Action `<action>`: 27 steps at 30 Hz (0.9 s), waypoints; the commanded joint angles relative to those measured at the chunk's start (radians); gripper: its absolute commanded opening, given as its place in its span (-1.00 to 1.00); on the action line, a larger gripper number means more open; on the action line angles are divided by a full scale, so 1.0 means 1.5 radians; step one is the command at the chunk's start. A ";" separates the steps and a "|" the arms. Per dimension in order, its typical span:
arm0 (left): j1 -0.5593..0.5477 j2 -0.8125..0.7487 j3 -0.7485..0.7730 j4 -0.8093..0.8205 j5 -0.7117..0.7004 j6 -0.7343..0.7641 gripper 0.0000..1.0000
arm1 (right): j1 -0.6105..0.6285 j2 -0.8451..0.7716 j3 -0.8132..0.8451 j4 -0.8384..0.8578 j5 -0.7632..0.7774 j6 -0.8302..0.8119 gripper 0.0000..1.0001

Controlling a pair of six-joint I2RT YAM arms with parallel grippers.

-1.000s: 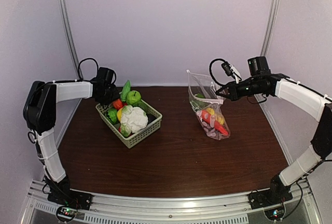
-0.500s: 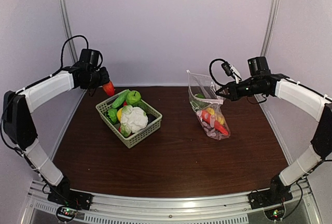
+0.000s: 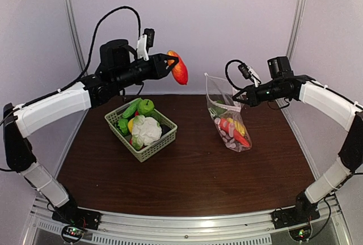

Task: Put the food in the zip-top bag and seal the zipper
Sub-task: Pick up the fake fruit from the bin, then place the fake fruit in the zipper food storage bag.

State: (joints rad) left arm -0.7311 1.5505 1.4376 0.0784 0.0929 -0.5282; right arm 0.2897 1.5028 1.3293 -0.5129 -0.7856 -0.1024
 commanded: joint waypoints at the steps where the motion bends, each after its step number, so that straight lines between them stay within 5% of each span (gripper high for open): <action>1: -0.036 0.069 0.061 0.131 0.071 0.009 -0.56 | 0.018 0.025 0.050 -0.032 -0.004 -0.001 -1.00; 19: -0.116 0.257 0.157 0.096 -0.038 -0.017 -0.56 | 0.051 0.018 0.100 -0.033 -0.023 0.017 -1.00; 23: -0.116 0.261 0.155 0.087 -0.052 -0.025 -0.39 | 0.051 0.007 0.104 -0.029 -0.032 0.018 -1.00; 27: -0.116 0.279 0.182 0.055 -0.052 -0.022 0.03 | 0.051 0.006 0.110 -0.031 -0.044 0.020 -1.00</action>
State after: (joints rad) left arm -0.9051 1.9430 1.6646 0.1982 0.0380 -0.5568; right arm 0.3645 1.5455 1.4551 -0.5720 -0.8169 -0.0799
